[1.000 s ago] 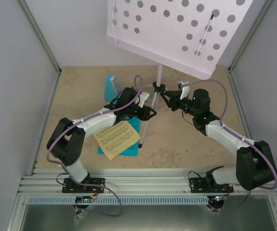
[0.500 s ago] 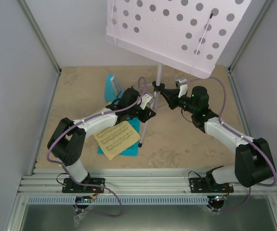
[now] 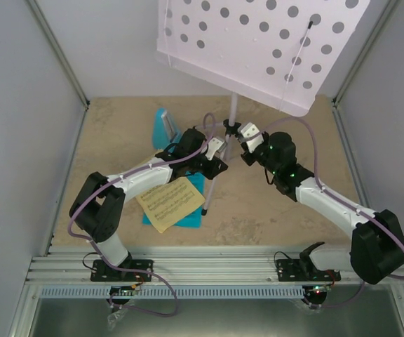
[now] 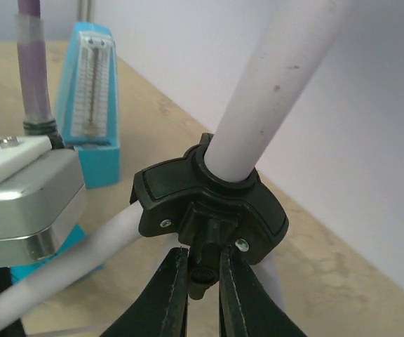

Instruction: Pack up the instrument practice props

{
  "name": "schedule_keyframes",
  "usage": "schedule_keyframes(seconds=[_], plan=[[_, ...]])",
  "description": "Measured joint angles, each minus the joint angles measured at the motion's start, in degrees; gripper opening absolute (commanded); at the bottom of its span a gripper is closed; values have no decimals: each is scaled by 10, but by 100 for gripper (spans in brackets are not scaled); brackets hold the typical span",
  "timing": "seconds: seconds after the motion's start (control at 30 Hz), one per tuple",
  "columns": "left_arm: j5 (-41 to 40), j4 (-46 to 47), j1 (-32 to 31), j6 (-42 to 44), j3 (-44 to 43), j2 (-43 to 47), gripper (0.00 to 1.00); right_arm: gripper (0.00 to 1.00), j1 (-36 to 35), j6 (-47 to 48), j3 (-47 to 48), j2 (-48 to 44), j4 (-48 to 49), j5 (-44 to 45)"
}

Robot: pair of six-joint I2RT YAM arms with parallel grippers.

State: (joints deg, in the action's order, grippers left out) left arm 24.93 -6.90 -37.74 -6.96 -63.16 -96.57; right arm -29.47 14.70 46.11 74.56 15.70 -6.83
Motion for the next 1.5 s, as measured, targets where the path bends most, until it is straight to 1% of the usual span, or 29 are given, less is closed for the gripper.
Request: schedule_keyframes(seconds=[0.23, 0.37, 0.43, 0.47, 0.5, 0.57, 0.6, 0.67, 0.73, 0.77, 0.9, 0.93, 0.97, 1.03, 1.07, 1.13, 1.17, 1.3, 1.4, 1.5], plan=[[-1, -4, -5, 1, -2, 0, 0, 0, -53, 163, -1, -9, -12, 133], [-3, -8, -9, 2, -4, 0, 0, 1, -87, 270, -25, -9, 33, 218], [-4, -9, -11, 1, -5, 0, 0, 4, -99, 323, -35, -8, 55, 256], [-5, -10, -12, 1, -5, 0, 0, 8, -103, 344, -38, -7, 62, 269], [-5, -10, -13, 1, -5, 0, 0, 17, -106, 356, -38, -7, 65, 276], [-4, -11, -13, 1, -7, 0, 0, 36, -109, 373, -38, -7, 65, 284], [-5, -12, -14, 1, -7, 0, 0, 42, -109, 370, -38, -9, 66, 285], [-6, -13, -14, 1, -7, 0, 0, 51, -108, 348, -40, -28, 62, 281], [-9, -13, -14, 1, -8, 0, 0, 64, -108, 307, -53, -70, 68, 268], [-10, -14, -14, 1, -8, 0, 0, 68, -108, 280, -66, -101, 81, 254], [-11, -14, -14, 1, -8, 0, 0, 83, -106, 139, -144, -227, 155, 195], [-11, -14, -14, 1, -8, 0, 0, 87, -104, 90, -172, -252, 178, 180], [-11, -14, -14, 1, -8, 0, 0, 90, -102, 63, -183, -261, 184, 176], [-11, -14, -14, 2, -8, 0, 0, 96, -90, -40, -219, -279, 199, 172], [-11, -15, -14, 2, -8, 0, 0, 97, -84, -84, -229, -280, 197, 173], [-14, -17, -14, 4, -9, 1, 0, 98, -60, -203, -239, -278, 163, 170], [-17, -19, -14, 7, -9, 2, 0, 98, -50, -243, -237, -277, 148, 164], [-30, -33, -14, 10, -9, 11, 0, 98, -10, -423, -189, -262, 61, 113], [-35, -42, -14, 10, -9, 16, 0, 98, -5, -537, -150, -243, 23, 65], [-36, -43, -14, 10, -9, 16, 0, 98, -5, -619, -130, -227, -4, 37]])
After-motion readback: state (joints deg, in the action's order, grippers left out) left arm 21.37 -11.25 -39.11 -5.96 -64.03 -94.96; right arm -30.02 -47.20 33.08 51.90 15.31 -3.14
